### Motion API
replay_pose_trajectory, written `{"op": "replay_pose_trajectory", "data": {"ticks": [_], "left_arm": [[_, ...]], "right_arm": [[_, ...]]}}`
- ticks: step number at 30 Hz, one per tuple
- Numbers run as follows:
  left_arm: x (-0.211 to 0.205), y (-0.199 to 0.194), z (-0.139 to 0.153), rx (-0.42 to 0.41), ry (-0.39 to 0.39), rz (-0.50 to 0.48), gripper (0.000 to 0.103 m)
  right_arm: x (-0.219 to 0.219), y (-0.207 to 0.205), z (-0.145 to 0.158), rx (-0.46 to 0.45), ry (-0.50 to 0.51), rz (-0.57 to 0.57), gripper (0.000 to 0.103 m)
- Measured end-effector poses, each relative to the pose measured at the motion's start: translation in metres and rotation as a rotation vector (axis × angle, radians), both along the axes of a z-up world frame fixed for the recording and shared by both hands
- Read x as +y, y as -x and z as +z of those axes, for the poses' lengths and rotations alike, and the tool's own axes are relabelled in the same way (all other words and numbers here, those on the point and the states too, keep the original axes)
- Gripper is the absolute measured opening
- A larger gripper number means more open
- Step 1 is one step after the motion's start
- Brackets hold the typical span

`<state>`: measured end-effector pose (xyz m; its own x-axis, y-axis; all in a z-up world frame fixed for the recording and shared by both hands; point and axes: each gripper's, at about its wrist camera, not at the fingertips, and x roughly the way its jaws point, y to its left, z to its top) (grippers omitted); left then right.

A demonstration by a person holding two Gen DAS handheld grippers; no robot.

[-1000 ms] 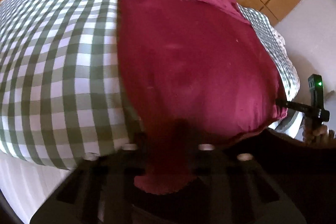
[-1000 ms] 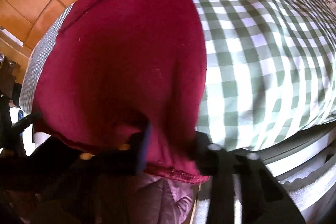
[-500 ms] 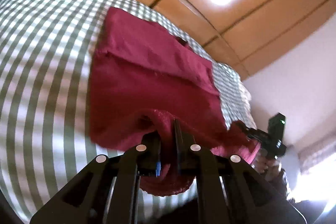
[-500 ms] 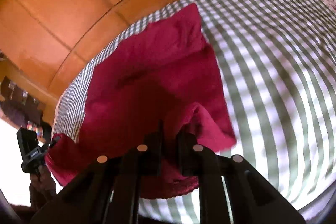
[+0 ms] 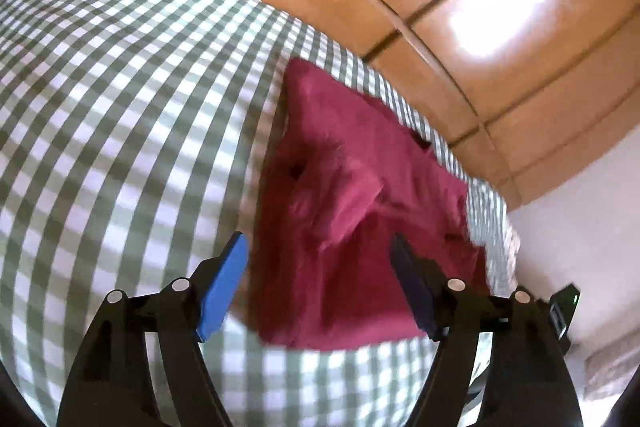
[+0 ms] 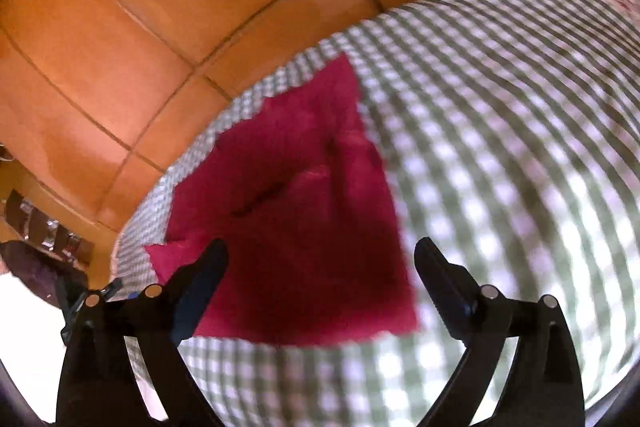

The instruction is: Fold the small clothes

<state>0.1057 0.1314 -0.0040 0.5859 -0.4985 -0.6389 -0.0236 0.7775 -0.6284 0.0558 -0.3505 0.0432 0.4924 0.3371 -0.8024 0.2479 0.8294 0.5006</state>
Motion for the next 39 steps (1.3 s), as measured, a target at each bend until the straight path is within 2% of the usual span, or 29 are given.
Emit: {"op": "replay_pose_trajectory", "data": {"ticks": [3,5,6,7,8,9,10,12,14,17,22,29,30,31,32,34,36,39], "left_arm": [[-0.013,0.016,-0.015,0.011,-0.043,-0.085,0.072],[-0.031,0.016,-0.025,0.034,-0.071,-0.138,0.064],[-0.037,0.017,-0.028,0.038,-0.081,-0.158,0.056],[-0.045,0.016,-0.030,0.039,-0.117,-0.169,0.054],[-0.048,0.014,-0.033,0.034,-0.139,-0.159,0.050],[-0.048,0.011,-0.035,0.040,-0.135,-0.152,0.039],[-0.045,0.008,-0.037,0.051,-0.112,-0.140,0.028],[-0.041,0.008,-0.036,0.053,-0.079,-0.131,0.023],[-0.041,0.014,-0.034,0.041,-0.095,-0.139,0.021],[-0.039,0.026,-0.032,0.035,-0.086,-0.142,0.018],[-0.035,0.056,-0.030,0.037,-0.055,-0.153,0.018],[-0.032,0.121,-0.029,0.064,-0.043,-0.230,0.019],[-0.032,0.127,-0.028,0.074,-0.072,-0.239,0.022],[-0.032,0.130,-0.027,0.076,-0.105,-0.233,0.024],[-0.032,0.131,-0.024,0.072,-0.138,-0.225,0.031],[-0.029,0.126,-0.013,0.036,-0.182,-0.194,0.055],[-0.027,0.119,-0.004,-0.006,-0.218,-0.166,0.062],[-0.033,0.095,0.004,-0.039,-0.267,-0.159,0.062]], "right_arm": [[0.000,0.017,-0.021,0.063,0.042,0.014,0.090],[0.007,0.021,-0.034,0.089,0.070,0.030,0.077],[0.009,0.018,-0.038,0.080,0.083,0.023,0.077],[0.012,0.017,-0.039,0.070,0.085,0.018,0.075],[0.014,0.013,-0.041,0.061,0.081,0.018,0.068],[0.017,0.005,-0.043,0.057,0.072,0.024,0.063],[0.020,0.002,-0.044,0.059,0.070,0.032,0.052],[0.027,-0.004,-0.046,0.073,0.093,0.051,0.043],[0.029,-0.001,-0.042,0.077,0.081,0.072,0.032],[0.028,0.006,-0.036,0.074,0.063,0.072,0.028],[0.026,0.038,-0.022,0.081,0.062,0.108,0.027],[0.028,0.092,-0.015,0.161,0.073,0.213,0.028],[0.027,0.096,-0.013,0.164,0.074,0.218,0.030],[0.026,0.097,-0.011,0.163,0.083,0.216,0.036],[0.024,0.097,-0.007,0.153,0.094,0.202,0.042],[0.019,0.090,0.001,0.118,0.111,0.170,0.050],[0.019,0.077,0.006,0.088,0.136,0.151,0.057],[0.023,0.055,0.005,0.062,0.172,0.146,0.061]]}}
